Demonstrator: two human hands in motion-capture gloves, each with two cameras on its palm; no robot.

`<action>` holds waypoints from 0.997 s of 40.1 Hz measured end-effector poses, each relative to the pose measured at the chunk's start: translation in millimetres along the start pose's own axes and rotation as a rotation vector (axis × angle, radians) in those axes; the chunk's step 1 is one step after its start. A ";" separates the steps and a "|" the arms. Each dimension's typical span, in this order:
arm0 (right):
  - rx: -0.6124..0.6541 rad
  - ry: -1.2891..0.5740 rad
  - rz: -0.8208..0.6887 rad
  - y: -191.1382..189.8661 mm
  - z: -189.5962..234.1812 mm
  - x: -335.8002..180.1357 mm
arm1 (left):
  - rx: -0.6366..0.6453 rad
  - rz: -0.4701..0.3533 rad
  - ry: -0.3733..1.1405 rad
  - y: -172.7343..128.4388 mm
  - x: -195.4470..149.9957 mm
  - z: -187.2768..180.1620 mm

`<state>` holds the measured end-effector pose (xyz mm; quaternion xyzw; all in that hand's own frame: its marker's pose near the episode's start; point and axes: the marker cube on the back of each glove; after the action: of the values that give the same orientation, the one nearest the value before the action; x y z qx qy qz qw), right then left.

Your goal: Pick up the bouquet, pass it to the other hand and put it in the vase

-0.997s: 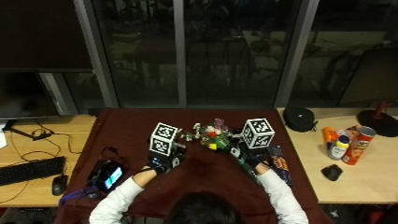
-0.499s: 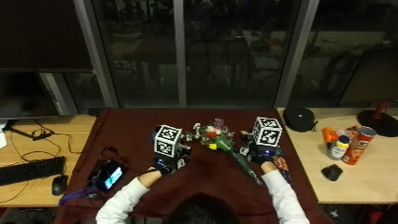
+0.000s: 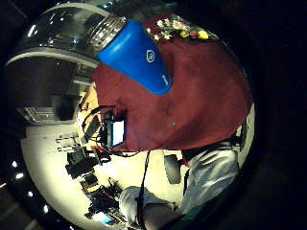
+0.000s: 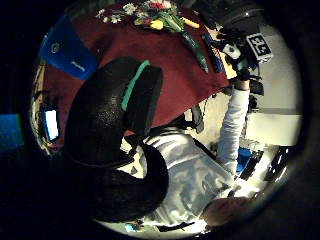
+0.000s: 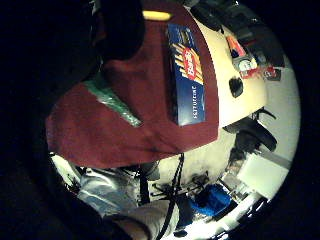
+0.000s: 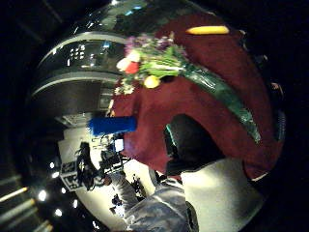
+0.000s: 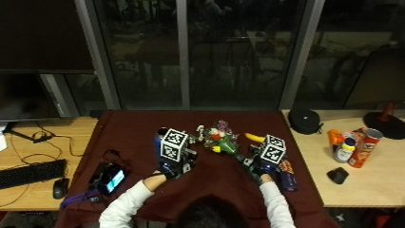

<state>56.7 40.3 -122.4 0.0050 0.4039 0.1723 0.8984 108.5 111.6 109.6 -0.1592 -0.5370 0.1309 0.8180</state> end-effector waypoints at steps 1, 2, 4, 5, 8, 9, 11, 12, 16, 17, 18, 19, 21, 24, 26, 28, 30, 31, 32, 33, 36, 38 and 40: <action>-0.013 0.009 0.021 -5.4 8.6 4.2 | -0.002 -0.001 0.000 -0.4 -0.6 0.9; -0.029 0.019 0.042 -10.5 16.8 8.5 | -0.005 -0.003 0.000 -0.5 -1.5 1.7; -0.061 0.039 0.088 -19.1 31.4 16.9 | -0.010 -0.007 0.002 0.0 -3.2 2.7; -0.077 0.048 0.114 -21.6 37.4 20.5 | -0.010 -0.009 0.005 0.1 -4.2 3.1; -0.127 0.061 0.196 -23.5 52.8 28.7 | -0.014 -0.011 0.015 -1.0 -7.2 6.5; -0.145 0.059 0.223 -24.3 58.9 31.4 | -0.016 -0.012 0.019 -1.6 -7.9 7.8; -0.194 0.047 0.271 -24.7 73.3 36.5 | -0.020 -0.014 0.025 -2.5 -8.7 10.0; -0.235 0.041 0.291 -22.0 79.9 37.4 | -0.023 -0.016 0.026 -2.7 -8.8 11.0; -0.330 0.092 0.332 -10.1 100.8 37.0 | -0.033 -0.016 0.013 -2.1 -7.8 14.4; -0.296 0.118 0.321 -9.0 103.2 36.4 | -0.036 -0.014 0.010 -1.8 -7.4 14.9; -0.268 0.137 0.306 -4.5 102.7 34.0 | -0.040 -0.013 0.007 -1.8 -7.1 15.4; -0.255 0.149 0.294 2.8 99.9 30.4 | -0.044 -0.011 0.004 -1.9 -7.1 16.0; -0.215 0.164 0.287 13.8 93.1 25.5 | -0.049 -0.010 0.001 -2.6 -7.3 17.7; -0.097 0.159 0.280 11.3 90.0 25.5 | -0.050 -0.011 0.003 -4.3 -7.1 20.0; -0.040 0.155 0.283 8.3 89.5 26.6 | -0.053 -0.010 0.005 -4.9 -5.5 20.2; 0.017 0.158 0.289 5.1 86.2 28.1 | -0.060 -0.008 0.005 -5.7 -3.3 19.6; 0.055 0.134 0.266 2.4 81.2 26.3 | -0.069 -0.008 0.002 -7.5 -1.2 19.0; 0.075 0.112 0.243 0.8 77.9 24.2 | -0.073 -0.009 0.000 -8.9 -0.5 19.0; 0.100 0.089 0.216 -1.1 74.0 21.9 | -0.075 -0.010 -0.003 -10.5 0.2 19.1; 0.127 0.070 0.190 -3.1 70.0 19.7 | -0.076 -0.011 -0.004 -12.1 0.8 19.0; 0.171 0.055 0.164 -6.9 63.2 18.3 | -0.076 -0.008 -0.003 -15.7 2.7 17.9; 0.167 0.081 0.240 -9.6 67.0 26.5 | -0.077 -0.004 -0.001 -16.9 3.3 17.0; 0.181 0.080 0.301 -18.4 74.4 35.4 | -0.079 0.002 0.002 -18.1 3.8 17.1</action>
<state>138.1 43.7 -100.6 0.1395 0.4477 0.2676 0.8417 94.9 98.6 126.4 -0.1921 -0.5409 0.1104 0.8114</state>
